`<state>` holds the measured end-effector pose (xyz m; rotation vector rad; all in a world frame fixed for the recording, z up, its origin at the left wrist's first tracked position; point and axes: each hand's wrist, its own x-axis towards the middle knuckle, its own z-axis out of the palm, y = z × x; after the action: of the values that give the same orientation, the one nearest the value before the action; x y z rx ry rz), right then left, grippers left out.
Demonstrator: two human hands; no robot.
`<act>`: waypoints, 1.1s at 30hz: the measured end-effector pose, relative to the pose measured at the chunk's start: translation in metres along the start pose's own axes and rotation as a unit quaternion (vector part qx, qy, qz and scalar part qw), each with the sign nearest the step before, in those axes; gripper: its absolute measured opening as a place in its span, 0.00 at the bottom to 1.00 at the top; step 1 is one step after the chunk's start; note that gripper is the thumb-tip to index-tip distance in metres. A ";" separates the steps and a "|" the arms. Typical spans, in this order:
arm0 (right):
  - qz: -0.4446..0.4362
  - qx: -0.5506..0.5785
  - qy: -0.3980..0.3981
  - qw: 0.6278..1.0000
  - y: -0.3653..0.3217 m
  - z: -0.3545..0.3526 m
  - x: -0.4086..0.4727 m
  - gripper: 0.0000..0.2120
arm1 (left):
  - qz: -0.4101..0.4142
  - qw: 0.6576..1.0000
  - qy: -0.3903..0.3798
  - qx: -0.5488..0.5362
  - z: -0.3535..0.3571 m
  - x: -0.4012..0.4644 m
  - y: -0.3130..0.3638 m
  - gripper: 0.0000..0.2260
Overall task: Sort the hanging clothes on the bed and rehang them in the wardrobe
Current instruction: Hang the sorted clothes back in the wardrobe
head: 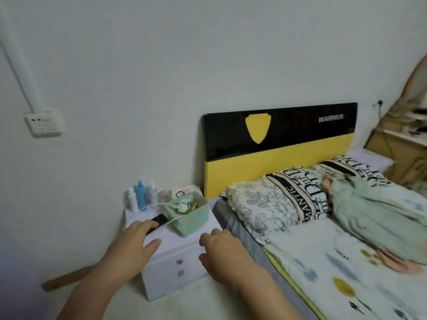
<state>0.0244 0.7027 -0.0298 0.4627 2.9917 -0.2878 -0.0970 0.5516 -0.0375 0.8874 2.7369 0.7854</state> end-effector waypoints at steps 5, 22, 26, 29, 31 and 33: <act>0.100 0.015 0.016 0.995 0.094 -0.011 -0.044 0.15 | 0.072 0.996 -0.044 -0.020 0.063 0.015 0.091 0.17; 0.396 0.067 0.028 0.915 0.264 -0.007 -0.151 0.17 | 0.311 0.919 -0.244 -0.007 0.212 0.069 0.289 0.17; 0.480 0.088 0.042 0.872 0.281 0.000 -0.169 0.17 | 0.386 0.875 -0.291 0.018 0.239 0.081 0.329 0.17; 0.539 0.099 0.049 0.835 0.288 0.006 -0.187 0.17 | 0.429 0.843 -0.323 0.026 0.261 0.083 0.356 0.17; 0.574 0.110 0.042 0.810 0.289 0.010 -0.204 0.18 | 0.458 0.821 -0.341 0.029 0.277 0.078 0.372 0.17; 0.610 0.124 0.037 0.782 0.288 0.015 -0.224 0.18 | 0.484 0.794 -0.367 0.030 0.293 0.066 0.388 0.17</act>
<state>0.3265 0.9049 -0.0653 2.2269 2.0379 -0.4879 0.1323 0.9834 -0.0810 2.1011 1.5194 0.3001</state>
